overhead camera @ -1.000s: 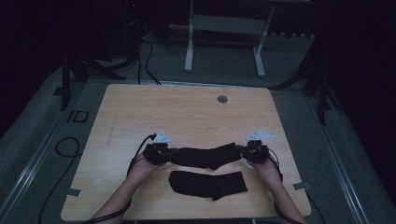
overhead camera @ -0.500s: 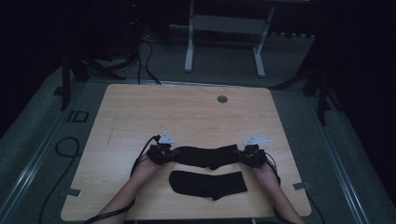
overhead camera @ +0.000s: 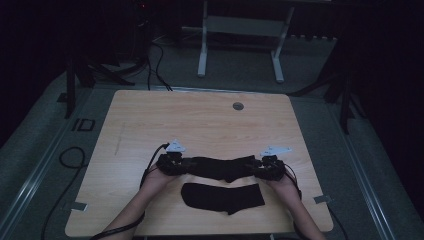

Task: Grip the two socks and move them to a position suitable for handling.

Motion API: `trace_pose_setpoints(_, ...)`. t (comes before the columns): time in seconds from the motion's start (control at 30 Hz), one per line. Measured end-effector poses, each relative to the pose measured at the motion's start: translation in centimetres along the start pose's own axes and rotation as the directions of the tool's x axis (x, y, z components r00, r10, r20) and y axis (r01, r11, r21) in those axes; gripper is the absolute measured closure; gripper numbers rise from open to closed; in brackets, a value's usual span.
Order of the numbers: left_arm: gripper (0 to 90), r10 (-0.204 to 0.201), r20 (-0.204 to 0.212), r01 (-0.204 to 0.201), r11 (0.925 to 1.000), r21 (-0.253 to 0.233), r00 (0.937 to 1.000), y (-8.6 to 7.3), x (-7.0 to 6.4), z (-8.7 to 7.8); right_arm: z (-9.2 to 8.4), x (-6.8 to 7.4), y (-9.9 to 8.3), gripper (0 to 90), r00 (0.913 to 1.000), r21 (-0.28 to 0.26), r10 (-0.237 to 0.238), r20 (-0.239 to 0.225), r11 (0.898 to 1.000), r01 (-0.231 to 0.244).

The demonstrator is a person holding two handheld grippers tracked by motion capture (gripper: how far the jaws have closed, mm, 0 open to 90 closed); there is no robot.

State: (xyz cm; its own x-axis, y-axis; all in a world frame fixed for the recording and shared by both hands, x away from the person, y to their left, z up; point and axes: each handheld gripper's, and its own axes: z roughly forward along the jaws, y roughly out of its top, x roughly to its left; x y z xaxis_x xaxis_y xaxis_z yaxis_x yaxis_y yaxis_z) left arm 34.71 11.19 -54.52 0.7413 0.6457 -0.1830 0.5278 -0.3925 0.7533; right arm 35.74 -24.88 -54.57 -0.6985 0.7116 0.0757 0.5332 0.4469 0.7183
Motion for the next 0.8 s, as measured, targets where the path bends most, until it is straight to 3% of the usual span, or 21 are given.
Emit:
trace_pose_setpoints(0.07, 54.2, 0.01, 0.004, -0.01, 0.9999, -0.009, 0.9999, 0.2, -0.4, -0.6, -0.4, 0.1, 0.3, 48.3, 0.9996, -0.002, -0.016, -0.024, 1.0, 0.016)
trace_pose_setpoints(0.17, 45.8, 0.014, 0.014, -0.014, 0.9998, -0.016, 0.9998, 0.2, -0.8, -1.2, -0.8, 0.2, 0.5, 45.6, 0.999, 0.007, -0.022, -0.039, 1.0, 0.022)
trace_pose_setpoints(0.23, 43.5, 0.027, 0.014, -0.026, 0.9994, -0.021, 0.9995, -0.1, -1.4, -2.2, -1.4, 0.4, 0.7, 33.3, 0.9984, 0.0, -0.055, -0.013, 0.998, 0.055)
trace_pose_setpoints(0.33, 41.2, 0.031, 0.009, -0.031, 0.9993, -0.02, 0.9995, -0.6, -1.8, -2.8, -2.0, 0.7, 0.6, 21.9, 0.998, -0.018, -0.057, 0.028, 0.998, 0.058)
trace_pose_setpoints(0.47, 39.8, 0.029, 0.012, -0.029, 0.9995, -0.013, 0.9995, -1.6, -2.3, -3.5, -2.4, 0.7, 0.2, 23.0, 0.9992, 0.004, -0.039, 0.01, 0.999, 0.039)
trace_pose_setpoints(0.6, 39.7, 0.015, 0.016, -0.015, 0.9999, 0.0, 0.9998, -2.8, -2.7, -4.2, -3.4, 1.0, -0.6, 27.9, 0.9999, -0.025, -0.014, 0.01, 1.0, 0.014)
trace_pose_setpoints(0.73, 39.1, -0.016, 0.01, 0.016, 0.9998, 0.01, 0.9998, -4.0, -2.9, -4.4, -4.0, 1.3, -1.4, 32.7, 0.9991, 0.001, 0.02, -0.038, 1.0, -0.02)
trace_pose_setpoints(0.8, 39.1, -0.04, 0.009, 0.04, 0.9991, 0.011, 0.9992, -4.4, -2.9, -4.5, -4.3, 1.7, -2.0, 36.7, 0.9996, 0.008, 0.021, -0.021, 1.0, -0.021)
